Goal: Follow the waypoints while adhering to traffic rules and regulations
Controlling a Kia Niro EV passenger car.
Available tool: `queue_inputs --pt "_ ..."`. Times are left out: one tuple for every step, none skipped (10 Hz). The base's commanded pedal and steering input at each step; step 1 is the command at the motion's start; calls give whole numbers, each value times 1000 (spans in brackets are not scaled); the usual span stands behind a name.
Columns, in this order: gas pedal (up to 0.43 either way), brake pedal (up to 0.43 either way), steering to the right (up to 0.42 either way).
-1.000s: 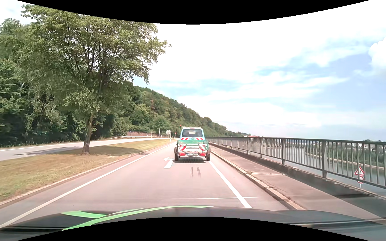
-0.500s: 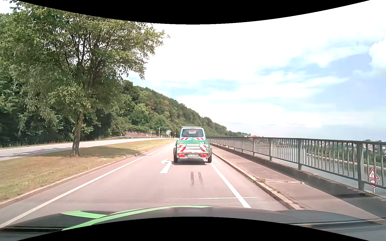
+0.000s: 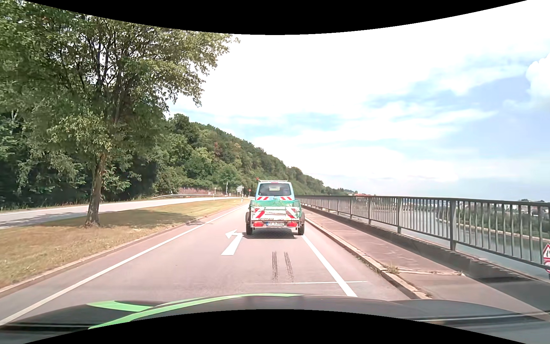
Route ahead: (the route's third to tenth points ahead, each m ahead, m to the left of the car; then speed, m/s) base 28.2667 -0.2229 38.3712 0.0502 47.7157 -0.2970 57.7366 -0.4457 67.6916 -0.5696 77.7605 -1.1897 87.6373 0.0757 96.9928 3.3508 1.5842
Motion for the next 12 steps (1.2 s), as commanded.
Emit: queue_inputs --pt "0 67 3" --pt "0 67 5" --pt "0 67 8" --pt "0 67 10" --pt "0 67 14" --pt "0 73 14" --pt "0 79 13" --pt "0 79 5" --pt "0 85 -2" --pt "0 85 -3" --pt "0 91 -5" --pt "0 104 -15"
